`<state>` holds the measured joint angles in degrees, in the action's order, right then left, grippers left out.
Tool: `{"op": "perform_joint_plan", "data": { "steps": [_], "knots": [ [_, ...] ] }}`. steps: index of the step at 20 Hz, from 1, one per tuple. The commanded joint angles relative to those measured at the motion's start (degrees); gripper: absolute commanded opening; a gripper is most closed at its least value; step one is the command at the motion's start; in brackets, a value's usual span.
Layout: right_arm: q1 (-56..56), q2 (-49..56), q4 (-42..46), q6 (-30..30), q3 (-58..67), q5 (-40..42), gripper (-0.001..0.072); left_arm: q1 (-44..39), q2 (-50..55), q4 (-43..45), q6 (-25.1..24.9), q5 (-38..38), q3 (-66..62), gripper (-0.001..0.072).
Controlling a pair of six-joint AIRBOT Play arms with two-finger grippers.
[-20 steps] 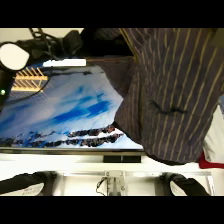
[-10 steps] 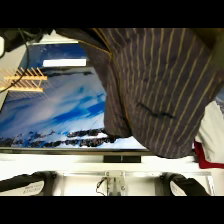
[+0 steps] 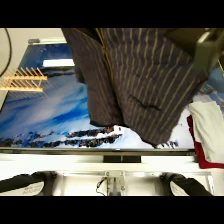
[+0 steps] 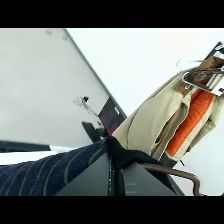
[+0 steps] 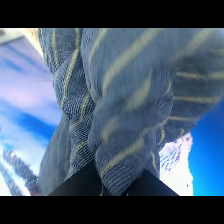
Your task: Fold the shirts.
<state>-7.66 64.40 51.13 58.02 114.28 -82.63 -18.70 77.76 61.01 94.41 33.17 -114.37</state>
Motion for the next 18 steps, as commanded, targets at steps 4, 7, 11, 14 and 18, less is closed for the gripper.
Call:
{"op": "perform_joint_plan", "data": {
  "steps": [4, 7, 11, 14, 18],
  "knots": [
    [-6.34, 1.4, 6.8, -0.22, -0.02, -0.42, 0.0087, -1.81, -2.23, 0.13, -8.7, 4.11, -2.71, 0.0058],
    [-6.32, -0.66, 10.95, -0.2, 0.0, 0.74, 0.0087, 3.72, -2.8, 0.92, -7.37, 10.56, -2.71, 0.0058],
    [-6.49, -1.07, 9.94, 0.44, -0.02, 0.28, 0.0087, 6.32, -2.62, -0.35, -6.75, 12.41, -2.62, 0.0058],
    [-6.49, 1.44, 5.99, 1.49, -0.02, -1.11, 0.0087, 2.32, -2.64, -2.05, -8.66, 7.13, -2.64, 0.0058],
    [-6.51, 5.84, 3.1, 2.47, -0.02, -1.42, 0.0087, -6.64, -2.62, -2.16, -12.61, -2.71, -2.64, 0.0058]
  ]
}}
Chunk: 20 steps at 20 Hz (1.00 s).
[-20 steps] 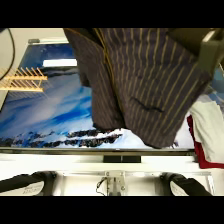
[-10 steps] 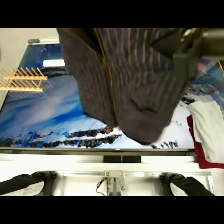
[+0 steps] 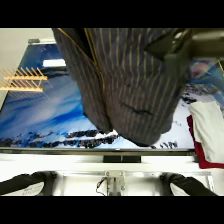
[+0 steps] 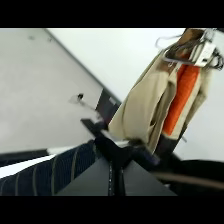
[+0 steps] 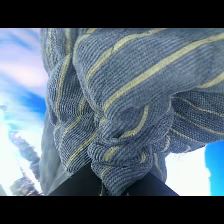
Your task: Fold the shirts.
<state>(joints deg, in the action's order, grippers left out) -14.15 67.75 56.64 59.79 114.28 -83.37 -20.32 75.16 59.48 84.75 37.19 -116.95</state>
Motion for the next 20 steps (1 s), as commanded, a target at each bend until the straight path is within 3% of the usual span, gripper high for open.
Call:
{"op": "perform_joint_plan", "data": {
  "steps": [1, 4, 7, 12, 17, 20],
  "knots": [
    [-0.94, 3.5, -1.64, 0.63, -0.02, -0.31, 0.0087, -7.69, -0.02, -0.63, -4.17, -8.41, -0.07, 0.0058],
    [-5.38, 5.9, 4.31, 0.83, -0.02, 5.95, 0.0087, -14.93, -0.04, -0.61, -8.33, -9.44, -0.07, 0.0058],
    [-5.53, 6.23, 6.86, 1.46, 0.07, 18.1, 0.0086, -18.82, -0.74, 2.75, -11.41, -2.49, -0.07, 0.0055],
    [1.66, 1.66, 6.47, 1.44, 0.04, 20.87, 0.0086, -17.79, -3.21, 20.7, -0.61, 13.77, -0.04, 0.0055],
    [4.04, -3.45, 5.79, 2.01, 0.04, 26.77, 0.0087, -19.56, -0.96, 20.87, 1.05, 14.21, 4.09, 0.0058],
    [4.02, -3.78, 3.48, 1.92, 0.04, 28.81, 0.0087, -23.32, 2.01, 20.06, 1.03, 5.03, 4.11, 0.009]
  ]
}}
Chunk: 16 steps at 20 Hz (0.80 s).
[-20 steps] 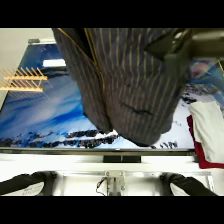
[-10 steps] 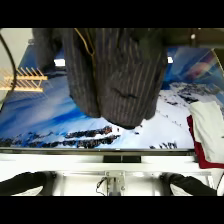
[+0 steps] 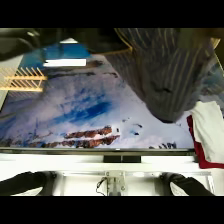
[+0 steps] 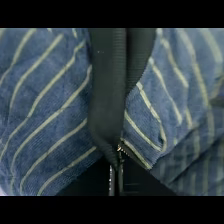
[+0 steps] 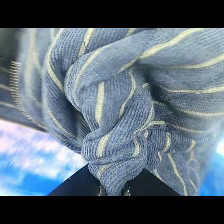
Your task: Fold the shirts.
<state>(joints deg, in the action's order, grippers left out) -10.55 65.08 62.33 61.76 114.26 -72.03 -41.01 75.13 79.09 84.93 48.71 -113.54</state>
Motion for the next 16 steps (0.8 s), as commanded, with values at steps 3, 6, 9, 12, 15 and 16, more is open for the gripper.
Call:
{"op": "perform_joint_plan", "data": {
  "steps": [3, 6, 9, 12, 15, 16],
  "knots": [
    [0.44, -1.09, -1.68, -1.05, 0.07, 21.0, 0.0087, -5.31, 2.89, 0.46, 0.63, -26.1, 0.7, 0.0306],
    [0.44, -1.09, 0.0, -1.46, 0.07, 25.99, 0.0086, -5.55, 2.8, 0.44, 0.68, -36.85, 0.59, 0.0348],
    [0.44, -1.09, 3.15, -1.64, 0.07, 30.25, 0.0087, -5.55, 2.64, 0.46, 0.59, -37.64, 0.59, 0.0348],
    [0.44, -1.09, 9.09, -0.87, 0.07, 31.04, 0.0087, -5.55, 1.31, 0.46, -5.35, -39.8, 0.59, 0.0347],
    [0.44, -1.09, 16.24, 3.1, 0.07, 31.15, 0.0086, -5.84, 0.26, 0.46, -5.79, -42.1, 0.59, 0.0348],
    [0.44, -1.09, 18.86, 4.31, 0.07, 31.32, 0.0087, -6.12, 0.24, 0.44, -5.77, -42.05, 0.61, 0.0347]
  ]
}}
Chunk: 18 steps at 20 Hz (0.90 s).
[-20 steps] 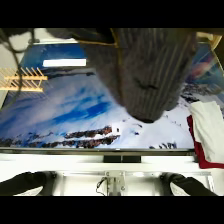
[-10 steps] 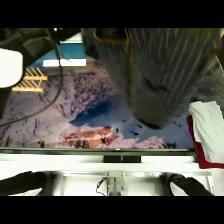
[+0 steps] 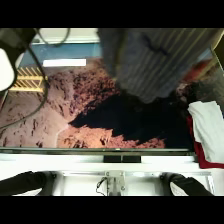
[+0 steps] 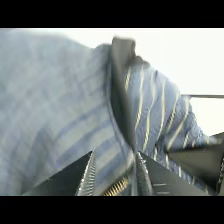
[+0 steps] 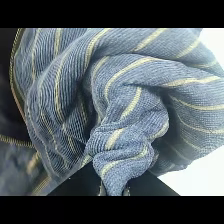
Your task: Fold the shirts.
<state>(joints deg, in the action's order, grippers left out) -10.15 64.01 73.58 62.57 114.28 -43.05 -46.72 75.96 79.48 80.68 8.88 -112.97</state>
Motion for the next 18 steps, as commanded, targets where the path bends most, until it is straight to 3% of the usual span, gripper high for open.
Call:
{"op": "perform_joint_plan", "data": {
  "steps": [1, 8, 12, 18],
  "knots": [
    [0.07, -0.02, 11.06, 5.42, 0.04, 2.47, 0.0087, -1.16, -0.52, 0.04, -1.38, -2.23, 0.07, 0.0346],
    [1.6, -0.09, 37.92, 22.32, 0.04, 0.28, 0.0087, -3.41, -0.2, 0.09, -1.44, 3.02, 0.09, 0.0344],
    [12.83, -0.92, 39.06, 26.84, 0.04, -6.36, 0.0087, -2.03, -0.2, 0.07, -1.42, 8.9, 0.09, 0.0342],
    [33.18, -1.09, 37.33, 33.38, 0.04, -7.56, 0.0087, 0.72, -0.2, 0.07, -1.4, 12.28, 0.09, 0.0338]
  ]
}}
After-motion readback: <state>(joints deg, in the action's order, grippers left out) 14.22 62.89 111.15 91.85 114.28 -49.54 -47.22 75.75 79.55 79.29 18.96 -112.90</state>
